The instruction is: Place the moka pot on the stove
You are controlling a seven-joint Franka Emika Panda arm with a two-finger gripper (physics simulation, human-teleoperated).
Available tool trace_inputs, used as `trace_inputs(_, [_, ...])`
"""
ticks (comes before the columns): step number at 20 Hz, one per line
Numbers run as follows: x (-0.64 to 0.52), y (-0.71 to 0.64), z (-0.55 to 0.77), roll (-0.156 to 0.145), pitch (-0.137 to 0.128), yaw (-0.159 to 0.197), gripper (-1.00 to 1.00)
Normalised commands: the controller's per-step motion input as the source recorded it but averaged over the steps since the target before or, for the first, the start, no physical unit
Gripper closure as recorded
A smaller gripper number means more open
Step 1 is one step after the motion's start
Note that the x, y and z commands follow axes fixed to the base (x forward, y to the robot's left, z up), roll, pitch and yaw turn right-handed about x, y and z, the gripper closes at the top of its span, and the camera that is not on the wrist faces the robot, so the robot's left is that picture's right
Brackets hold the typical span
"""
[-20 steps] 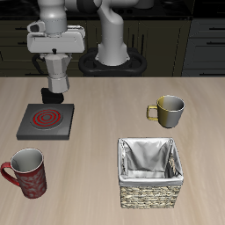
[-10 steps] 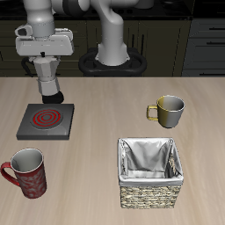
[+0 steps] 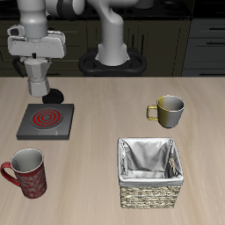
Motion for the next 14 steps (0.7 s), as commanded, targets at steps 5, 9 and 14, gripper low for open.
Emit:
trace_inputs(5, [0.06, 0.09, -0.12, 0.028, 0.002, 0.024, 1.00])
trace_inputs(9, [0.03, -0.11, -0.07, -0.019, -0.004, -0.005, 1.00])
trace_inputs(14, [0.10, 0.01, -0.18, -0.004, 0.013, 0.004, 1.00])
